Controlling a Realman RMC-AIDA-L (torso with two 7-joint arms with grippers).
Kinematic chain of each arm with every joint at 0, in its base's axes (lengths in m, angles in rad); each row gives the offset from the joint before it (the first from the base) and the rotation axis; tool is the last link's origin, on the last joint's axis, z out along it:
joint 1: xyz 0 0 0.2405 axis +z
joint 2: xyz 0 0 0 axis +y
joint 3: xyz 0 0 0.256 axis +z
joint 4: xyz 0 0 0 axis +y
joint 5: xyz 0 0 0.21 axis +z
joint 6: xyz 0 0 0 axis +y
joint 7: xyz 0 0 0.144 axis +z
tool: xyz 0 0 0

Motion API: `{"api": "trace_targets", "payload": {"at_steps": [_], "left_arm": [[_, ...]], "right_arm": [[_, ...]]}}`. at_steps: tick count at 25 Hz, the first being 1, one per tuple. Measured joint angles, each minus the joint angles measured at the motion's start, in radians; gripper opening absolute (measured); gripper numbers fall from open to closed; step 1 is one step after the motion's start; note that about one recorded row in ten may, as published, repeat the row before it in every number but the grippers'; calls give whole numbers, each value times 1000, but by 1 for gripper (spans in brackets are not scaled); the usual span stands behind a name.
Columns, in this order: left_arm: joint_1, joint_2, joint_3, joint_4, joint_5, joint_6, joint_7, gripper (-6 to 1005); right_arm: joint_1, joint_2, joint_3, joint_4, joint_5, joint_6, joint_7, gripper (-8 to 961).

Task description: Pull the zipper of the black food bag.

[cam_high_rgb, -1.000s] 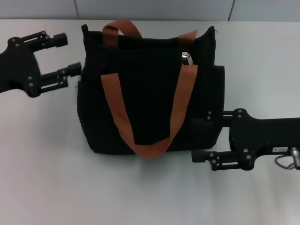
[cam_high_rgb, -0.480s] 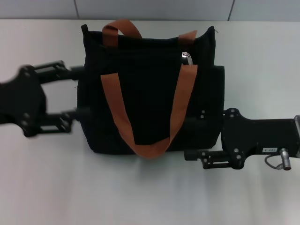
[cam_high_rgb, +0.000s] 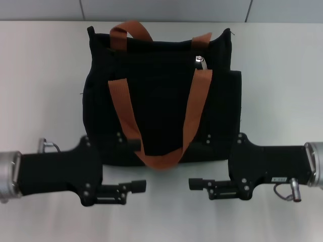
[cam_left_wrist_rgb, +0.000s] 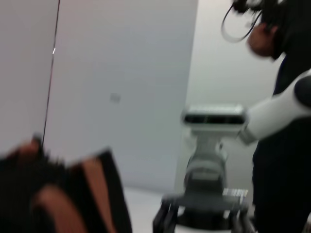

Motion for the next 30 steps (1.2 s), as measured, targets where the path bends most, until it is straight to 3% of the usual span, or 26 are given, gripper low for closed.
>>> {"api": "trace_targets", "payload": {"at_steps": [3, 12, 30], "left_arm": [[7, -7, -3, -20, 57, -66, 13, 783], [10, -5, -1, -44, 68, -77, 46, 783], [12, -7, 3, -47, 79, -76, 42, 783]], "right_arm": [[-8, 2, 0, 43, -1, 16, -48, 785], [2, 5, -18, 119, -5, 118, -98, 798], [-1, 6, -17, 136, 1, 108, -124, 810]]}}
